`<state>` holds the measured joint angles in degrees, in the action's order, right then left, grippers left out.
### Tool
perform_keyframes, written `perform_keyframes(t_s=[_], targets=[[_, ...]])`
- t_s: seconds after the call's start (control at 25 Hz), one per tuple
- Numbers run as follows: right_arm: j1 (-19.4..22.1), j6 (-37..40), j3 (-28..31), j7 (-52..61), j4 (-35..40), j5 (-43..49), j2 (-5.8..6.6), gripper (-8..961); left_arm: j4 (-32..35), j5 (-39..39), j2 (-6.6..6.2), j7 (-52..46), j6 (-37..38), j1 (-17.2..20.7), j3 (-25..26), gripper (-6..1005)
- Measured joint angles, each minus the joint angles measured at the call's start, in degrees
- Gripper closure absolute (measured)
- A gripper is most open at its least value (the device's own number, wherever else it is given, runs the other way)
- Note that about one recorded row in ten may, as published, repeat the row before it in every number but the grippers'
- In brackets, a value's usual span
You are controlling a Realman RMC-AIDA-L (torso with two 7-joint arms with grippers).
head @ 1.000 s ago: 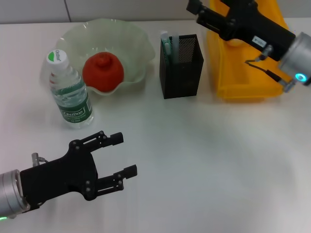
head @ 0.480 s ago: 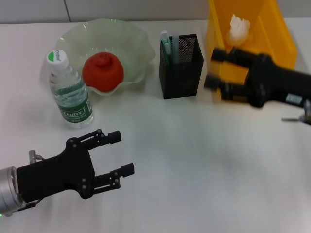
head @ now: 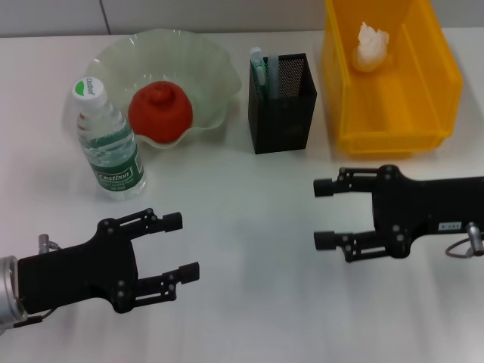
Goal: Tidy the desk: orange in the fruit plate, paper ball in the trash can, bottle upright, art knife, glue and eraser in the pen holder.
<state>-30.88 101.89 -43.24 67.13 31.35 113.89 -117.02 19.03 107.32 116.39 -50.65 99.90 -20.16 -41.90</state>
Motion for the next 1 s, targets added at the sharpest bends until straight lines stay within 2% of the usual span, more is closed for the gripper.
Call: perform_keyframes(t_s=[0.48,0.56,0.64,1.0], targets=[[0.07,-1.35,-0.72,-2.57,-0.24,3.48,-0.96,174,5.1,4.66,-0.81,-5.28,1.92,-0.3,-0.03,229],[0.13,-1.46,-1.48,-2.58,-0.24,3.65,-1.08,174,6.93,6.79,-1.97,-8.13,4.32,-1.05,0.01,229],[0.24,-1.68,-2.19,-2.59,-0.27,3.7,-1.15,174,7.2,7.3,-2.45,-8.85,5.06,-1.45,0.05,229],[0.44,-2.15,-2.28,-2.61,-0.87,3.76,-1.3,174,9.09,7.61,-2.71,-9.97,6.35,-1.8,0.06,229]])
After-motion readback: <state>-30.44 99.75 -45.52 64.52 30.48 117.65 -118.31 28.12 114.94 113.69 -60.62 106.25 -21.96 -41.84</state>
